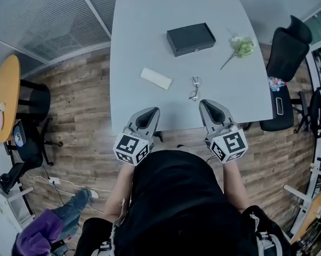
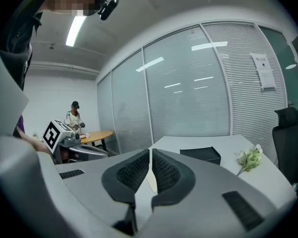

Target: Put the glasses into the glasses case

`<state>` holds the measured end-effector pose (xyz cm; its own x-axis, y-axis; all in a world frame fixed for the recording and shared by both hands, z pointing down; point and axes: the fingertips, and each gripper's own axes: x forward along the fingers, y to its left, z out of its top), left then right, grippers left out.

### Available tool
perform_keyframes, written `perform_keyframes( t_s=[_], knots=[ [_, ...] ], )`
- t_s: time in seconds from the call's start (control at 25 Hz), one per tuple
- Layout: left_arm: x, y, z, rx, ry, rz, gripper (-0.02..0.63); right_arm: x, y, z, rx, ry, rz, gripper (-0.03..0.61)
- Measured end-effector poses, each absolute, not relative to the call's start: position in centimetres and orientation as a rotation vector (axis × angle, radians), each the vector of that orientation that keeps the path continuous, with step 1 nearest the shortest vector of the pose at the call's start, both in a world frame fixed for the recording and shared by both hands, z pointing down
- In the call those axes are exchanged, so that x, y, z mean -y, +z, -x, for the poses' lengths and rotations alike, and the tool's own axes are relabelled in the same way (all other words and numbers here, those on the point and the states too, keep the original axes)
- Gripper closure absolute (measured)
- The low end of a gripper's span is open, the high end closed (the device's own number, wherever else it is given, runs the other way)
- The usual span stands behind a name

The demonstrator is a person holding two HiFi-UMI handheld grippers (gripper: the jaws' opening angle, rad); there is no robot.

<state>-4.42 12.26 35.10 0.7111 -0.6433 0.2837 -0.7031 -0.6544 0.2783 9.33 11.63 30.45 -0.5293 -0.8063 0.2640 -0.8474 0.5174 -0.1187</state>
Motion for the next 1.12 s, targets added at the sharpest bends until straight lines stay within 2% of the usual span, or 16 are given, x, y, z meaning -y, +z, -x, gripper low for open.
perform_keyframes(
  t_s=[0.32,1.12],
  knots=[
    [-7.7,37.3,7.3,0.959,0.298,-2.568,0.591,-7.4,32.2,-5.5,2.516,0.365,-1.436,0.523],
    [2.5,45.7,12.0,0.875,0.763,-2.689,0.589,-1.1,38.5,0.8,2.334,0.414,-1.346,0.434]
  ],
)
